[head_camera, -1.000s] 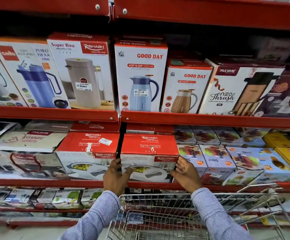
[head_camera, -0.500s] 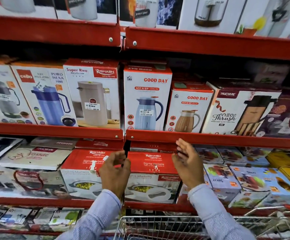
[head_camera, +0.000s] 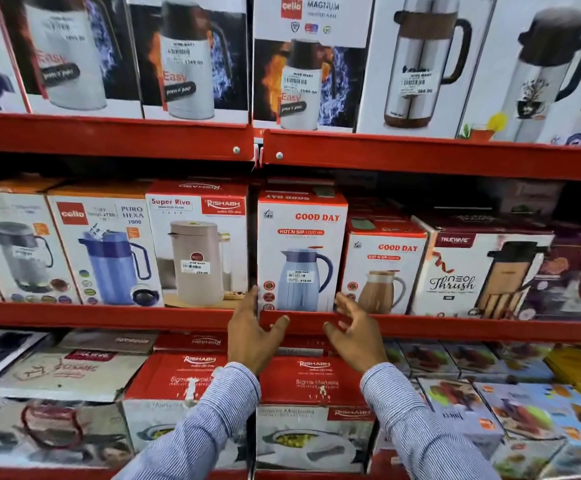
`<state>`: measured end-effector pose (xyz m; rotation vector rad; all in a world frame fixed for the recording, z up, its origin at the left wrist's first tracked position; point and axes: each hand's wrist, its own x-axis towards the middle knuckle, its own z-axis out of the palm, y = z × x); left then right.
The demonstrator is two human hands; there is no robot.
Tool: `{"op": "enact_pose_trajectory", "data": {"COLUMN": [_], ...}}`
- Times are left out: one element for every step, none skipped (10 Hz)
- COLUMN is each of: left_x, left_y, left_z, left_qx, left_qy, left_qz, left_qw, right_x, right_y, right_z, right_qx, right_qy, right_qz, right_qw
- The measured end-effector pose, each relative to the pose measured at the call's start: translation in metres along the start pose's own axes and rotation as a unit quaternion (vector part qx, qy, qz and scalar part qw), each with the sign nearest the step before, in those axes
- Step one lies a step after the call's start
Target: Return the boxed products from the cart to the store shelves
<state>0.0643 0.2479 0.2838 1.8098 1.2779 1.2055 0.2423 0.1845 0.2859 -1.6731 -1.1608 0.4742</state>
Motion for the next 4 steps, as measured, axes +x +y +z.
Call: {"op": "enact_pose_trajectory", "data": {"left_x": [0.003,0.002,0.000,-0.008], "left_y": [-0.001,0.001,0.005,0.017], "left_z": [0.000,-0.002,-0.004,-0.008], "left_qx": [-0.012,-0.021,-0.013,0.032], "left_qy": [0.004,-0.002,-0.008,0.026], "left_qz": [0.003,-0.002,-0.002,0.054], "left_qw": [1.000,1.000,1.000,0.998], "right_x": [0.004,0.005,0.002,-0.011], "right_y": [0.000,-0.001,-0.005,-0.010], "right_z": [0.003,0.003,-0.001,-0.016], "right_qx": [0.016,0.020,0.035,0.089], "right_qy": [0.002,-0.006,-0.023,0.067], "right_qz": [-0.003,0.004,0.000,-0.042], "right_qw": [1.000,1.000,0.999,0.993]}}
